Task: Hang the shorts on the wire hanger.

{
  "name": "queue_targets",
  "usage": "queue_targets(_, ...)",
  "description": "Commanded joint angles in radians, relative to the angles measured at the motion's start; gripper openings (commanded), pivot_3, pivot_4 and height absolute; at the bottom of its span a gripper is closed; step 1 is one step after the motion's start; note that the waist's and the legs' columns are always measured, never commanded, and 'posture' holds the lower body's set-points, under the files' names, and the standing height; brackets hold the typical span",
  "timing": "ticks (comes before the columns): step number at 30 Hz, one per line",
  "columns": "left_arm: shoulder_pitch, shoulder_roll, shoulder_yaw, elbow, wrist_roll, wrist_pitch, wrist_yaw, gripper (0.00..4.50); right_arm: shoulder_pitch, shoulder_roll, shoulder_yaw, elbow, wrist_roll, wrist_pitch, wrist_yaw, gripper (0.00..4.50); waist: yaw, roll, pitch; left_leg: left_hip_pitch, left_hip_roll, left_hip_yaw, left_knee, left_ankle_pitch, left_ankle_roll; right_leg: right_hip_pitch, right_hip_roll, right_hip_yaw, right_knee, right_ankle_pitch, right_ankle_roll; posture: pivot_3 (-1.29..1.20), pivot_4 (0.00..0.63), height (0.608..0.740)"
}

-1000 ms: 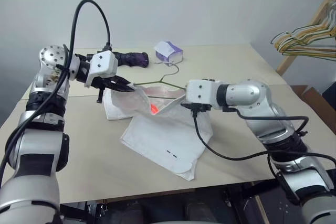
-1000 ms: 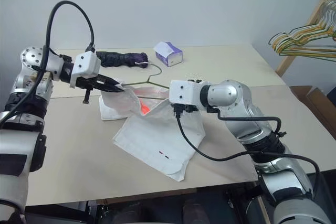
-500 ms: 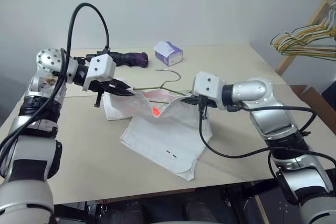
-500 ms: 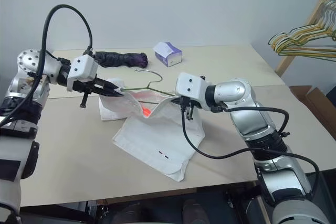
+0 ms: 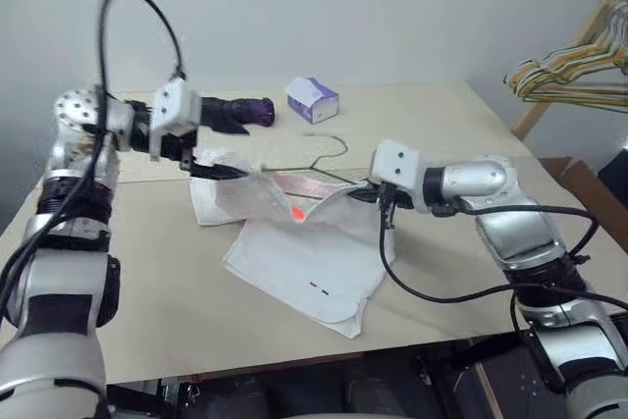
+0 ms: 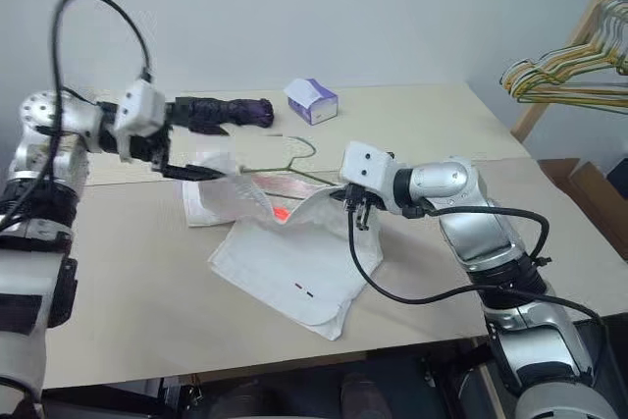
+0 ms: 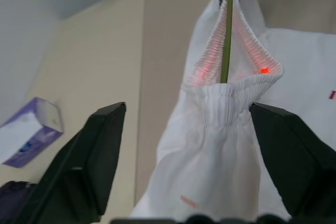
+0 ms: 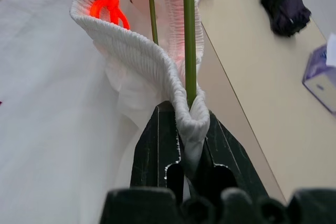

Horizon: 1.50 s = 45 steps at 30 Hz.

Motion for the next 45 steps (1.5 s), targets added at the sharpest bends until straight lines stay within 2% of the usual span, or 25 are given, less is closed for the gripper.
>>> queue_targets(1, 0.055, 0.029, 0.138, -0.100, -0.095, 0.069, 0.047, 4.50, 0.035, -0.002, -0.095, -0.061, 0.031, 0.078, -0.072, 0.05, -0.008, 0.000, 0.000, 0.000, 0.000, 0.000, 0.000, 0.000, 0.000, 0.000, 0.000, 0.000, 0.000, 0.000, 0.000, -0.15, 0.000, 0.740)
queue_targets(6, 0.220, 0.002, 0.238, -0.274, -0.192, 0.214, 0.116, 4.50, 0.091, 0.017, -0.182, -0.148, 0.066, 0.277, -0.178, 0.05, -0.015, 0.000, 0.000, 0.002, 0.001, -0.006, 0.000, 0.000, 0.000, 0.001, 0.000, 0.000, 0.002, 0.000, 0.000, -0.16, 0.000, 0.740)
queue_targets(10, 0.391, -0.058, 0.283, -0.503, -0.289, 0.333, 0.195, 4.50, 0.086, 0.088, -0.325, -0.252, 0.098, 0.628, -0.323, 0.05, -0.018, 0.000, -0.001, 0.002, 0.001, -0.008, 0.000, 0.000, 0.000, 0.001, 0.000, 0.000, 0.005, 0.000, 0.000, -0.17, 0.000, 0.740)
queue_targets(14, 0.494, -0.127, 0.310, -0.686, -0.401, 0.451, 0.277, 4.50, 0.029, 0.184, -0.487, -0.306, 0.074, 0.969, -0.452, 0.05, -0.020, 0.000, -0.001, 0.002, 0.001, -0.009, 0.000, 0.000, 0.000, 0.001, 0.000, 0.000, 0.009, 0.000, -0.001, -0.20, 0.000, 0.740)
queue_targets(16, 0.522, -0.156, 0.302, -0.741, -0.410, 0.475, 0.316, 4.50, 0.029, 0.226, -0.548, -0.312, 0.035, 1.051, -0.537, 0.05, -0.022, 0.001, -0.002, 0.004, 0.001, -0.009, 0.000, 0.000, 0.000, 0.002, -0.001, 0.001, 0.006, 0.000, -0.001, -0.21, 0.000, 0.740)
queue_targets(21, 0.523, -0.196, 0.278, -0.772, -0.389, 0.481, 0.357, 4.50, 0.036, 0.306, -0.650, -0.293, -0.074, 1.057, -0.740, 0.05, -0.034, 0.003, -0.005, 0.006, 0.000, -0.009, -0.001, 0.000, -0.001, 0.004, 0.000, 0.001, 0.005, 0.000, -0.001, -0.23, 0.000, 0.740)
queue_targets(25, 0.497, -0.201, 0.285, -0.765, -0.408, 0.484, 0.358, 4.50, -0.060, 0.354, -0.782, -0.238, -0.204, 1.057, -0.871, 0.05, -0.059, 0.008, -0.008, 0.005, -0.001, -0.009, -0.002, 0.000, -0.001, 0.003, -0.001, 0.002, 0.004, 0.000, -0.001, -0.24, 0.000, 0.740)
queue_targets(31, 0.503, -0.228, 0.296, -0.787, -0.438, 0.493, 0.381, 4.50, -0.183, 0.294, -0.836, -0.150, -0.373, 1.057, -0.970, 0.05, -0.100, 0.015, -0.011, 0.006, -0.002, -0.010, -0.004, 0.000, 0.000, 0.005, 0.000, 0.002, 0.001, 0.000, -0.001, -0.25, 0.000, 0.740)
queue_targets(34, 0.520, -0.243, 0.292, -0.814, -0.439, 0.492, 0.397, 4.50, -0.235, 0.249, -0.845, -0.087, -0.428, 1.057, -1.007, 0.05, -0.114, 0.015, -0.011, 0.013, -0.002, -0.010, -0.005, 0.000, 0.000, 0.012, 0.000, 0.002, -0.002, 0.000, -0.001, -0.24, 0.000, 0.740)
queue_targets(41, 0.555, -0.264, 0.278, -0.870, -0.428, 0.505, 0.466, 4.50, -0.374, 0.139, -0.858, 0.087, -0.406, 1.008, -1.074, 0.05, -0.131, 0.018, -0.012, 0.019, -0.003, -0.010, -0.010, 0.000, 0.000, 0.016, 0.000, 0.005, -0.003, 0.000, -0.001, -0.22, 0.000, 0.740)
queue_targets(45, 0.550, -0.252, 0.274, -0.885, -0.424, 0.521, 0.480, 4.50, -0.474, 0.080, -0.918, 0.255, -0.351, 0.909, -1.093, 0.05, -0.132, 0.018, -0.011, 0.020, -0.003, -0.008, -0.011, 0.000, 0.000, 0.018, 0.000, 0.007, -0.006, 0.000, -0.001, -0.20, 0.000, 0.740)
